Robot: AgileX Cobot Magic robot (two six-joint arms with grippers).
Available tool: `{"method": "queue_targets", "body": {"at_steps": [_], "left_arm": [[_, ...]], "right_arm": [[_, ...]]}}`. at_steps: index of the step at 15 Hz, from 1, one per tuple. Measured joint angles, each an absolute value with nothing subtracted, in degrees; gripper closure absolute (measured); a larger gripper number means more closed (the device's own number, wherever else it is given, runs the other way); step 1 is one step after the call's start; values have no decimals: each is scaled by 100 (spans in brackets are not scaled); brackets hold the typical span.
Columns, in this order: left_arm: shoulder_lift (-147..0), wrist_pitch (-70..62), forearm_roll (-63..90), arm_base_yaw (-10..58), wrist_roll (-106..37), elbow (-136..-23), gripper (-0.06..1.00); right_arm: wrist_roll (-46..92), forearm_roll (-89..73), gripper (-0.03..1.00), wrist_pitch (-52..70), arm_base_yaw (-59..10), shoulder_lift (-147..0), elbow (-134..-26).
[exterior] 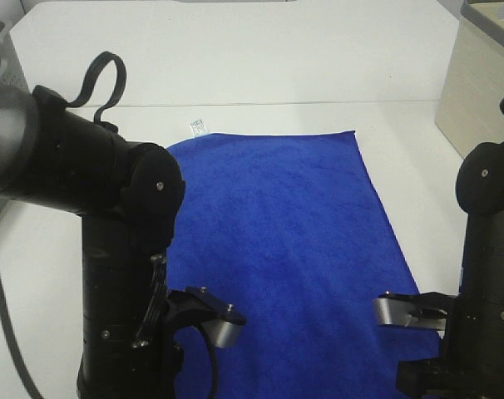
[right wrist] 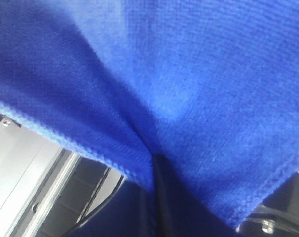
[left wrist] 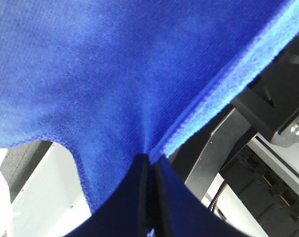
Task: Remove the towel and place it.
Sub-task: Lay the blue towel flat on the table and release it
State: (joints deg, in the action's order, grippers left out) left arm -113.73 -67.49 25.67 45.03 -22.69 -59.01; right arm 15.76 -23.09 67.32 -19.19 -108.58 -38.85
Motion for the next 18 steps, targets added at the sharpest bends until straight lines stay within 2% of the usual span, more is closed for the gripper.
{"method": "queue_targets", "body": {"at_steps": [9, 13, 15, 18], "left_arm": [[-11803, -6887, 2447, 4503, -2343, -6388, 94], [-11803, -6904, 2641, 4503, -2343, -6394, 93], [-11803, -6904, 2693, 4503, -2326, -6394, 86], [-11803, -6910, 2716, 4503, -2206, -6394, 56]], "right_arm": [[1581, -2378, 95, 6658, -1914, -11064, -4102], [1633, -2504, 85, 6663, -1914, -11064, -4102], [1633, -2544, 77, 6663, -1914, -11064, -4102], [1633, -2785, 57, 6744, -1914, -11064, -4102]]}}
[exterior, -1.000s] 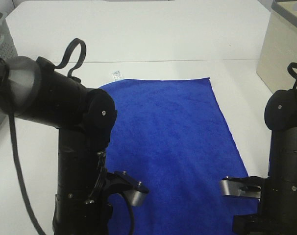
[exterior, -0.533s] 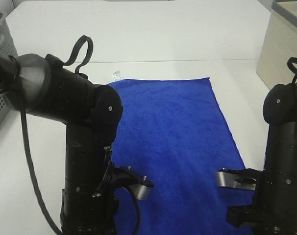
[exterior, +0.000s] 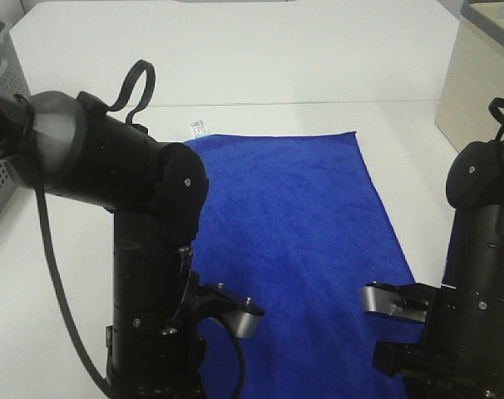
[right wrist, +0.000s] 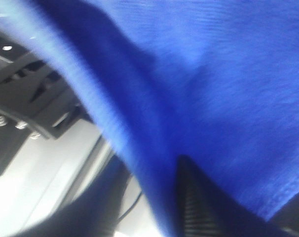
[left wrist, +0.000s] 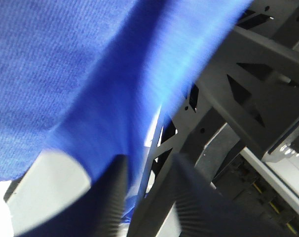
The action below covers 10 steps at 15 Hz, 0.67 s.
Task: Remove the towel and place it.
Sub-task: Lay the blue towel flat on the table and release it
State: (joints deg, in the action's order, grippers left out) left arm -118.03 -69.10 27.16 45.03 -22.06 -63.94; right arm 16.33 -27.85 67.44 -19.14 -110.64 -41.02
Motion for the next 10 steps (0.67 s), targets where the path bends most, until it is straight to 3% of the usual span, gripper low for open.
{"method": "queue_targets", "body": {"at_steps": [2, 3, 5, 10], "left_arm": [[-11803, -6910, 2716, 4503, -2017, -6394, 39], [-11797, -6910, 2716, 4503, -1960, -6394, 35], [-11746, -6910, 2716, 4503, -1937, -6394, 33], [-11236, -6921, 2532, 4503, -1524, -6423, 33]], "right_arm": [[1627, -2848, 44, 6801, -1914, -11064, -4102], [1616, -2871, 39, 6818, -1914, -11064, -4102], [1593, -2871, 32, 6875, -1914, -11064, -4102], [1581, -2618, 31, 6927, -1914, -9924, -4549]]}}
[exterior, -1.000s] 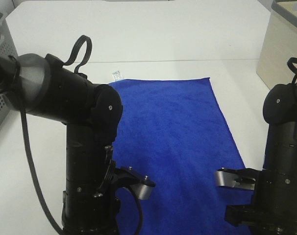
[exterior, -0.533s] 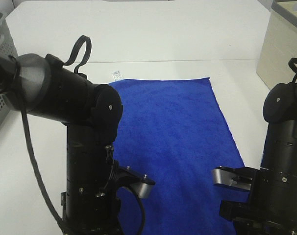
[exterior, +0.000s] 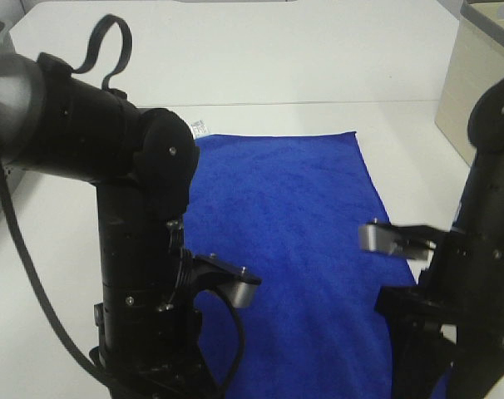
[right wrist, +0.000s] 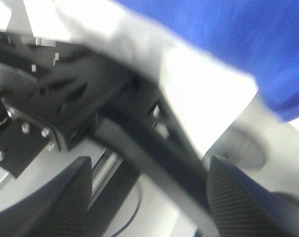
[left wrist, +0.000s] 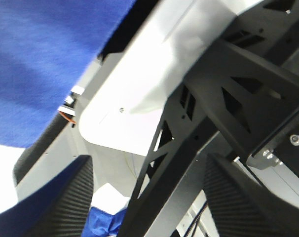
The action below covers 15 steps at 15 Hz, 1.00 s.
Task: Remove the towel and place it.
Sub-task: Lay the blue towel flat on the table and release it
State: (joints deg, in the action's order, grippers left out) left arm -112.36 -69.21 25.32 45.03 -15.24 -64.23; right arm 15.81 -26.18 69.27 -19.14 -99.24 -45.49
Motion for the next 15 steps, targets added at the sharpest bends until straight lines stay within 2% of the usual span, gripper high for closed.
{"method": "queue_targets", "body": {"at_steps": [4, 7, 10, 12, 15], "left_arm": [[-10989, -6944, 1839, 4337, -859, -6881, 33], [-10989, -6950, 1627, 3747, -676, -7380, 33], [-10989, -6944, 1558, 2848, -607, -7884, 33], [-10989, -6864, 1541, 2275, -533, -8130, 33], [-10989, -6360, 1524, 1633, -516, -8371, 33]], "right_arm": [[1558, -2108, 31, 6875, -1914, -8377, -5518], [304, -1530, 31, 6308, -1914, -7861, -5953], [-435, -464, 32, 5924, -1816, -8056, -6411], [-378, -607, 32, 5913, -1306, -8554, -6961], [464, -1484, 32, 6010, -470, -9672, -8262]]}}
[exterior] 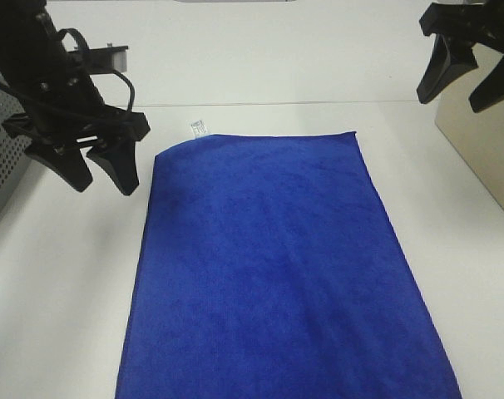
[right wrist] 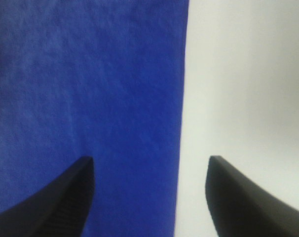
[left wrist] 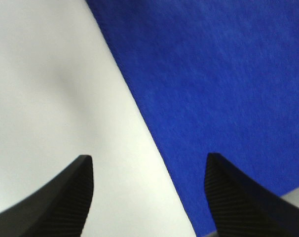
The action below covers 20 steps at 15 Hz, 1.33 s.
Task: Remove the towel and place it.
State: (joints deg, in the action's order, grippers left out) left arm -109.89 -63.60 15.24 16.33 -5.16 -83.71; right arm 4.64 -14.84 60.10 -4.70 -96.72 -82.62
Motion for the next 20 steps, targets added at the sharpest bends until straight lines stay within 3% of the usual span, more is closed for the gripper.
{"method": "queue_targets", "body": {"at_steps": [5, 11, 20], "left_arm": [[-11150, -4864, 1799, 894, -527, -8491, 33], [-12416, -4670, 1954, 665, -733, -9649, 33], [-13591, -4624, 2739, 665, -1026, -10777, 33]], "right_arm": [[1295, -1982, 32, 6623, -372, -12061, -10668], [1346, -2011, 32, 6933, -372, -13957, -12823], [1364, -2023, 32, 6927, -372, -14880, -13218]]}}
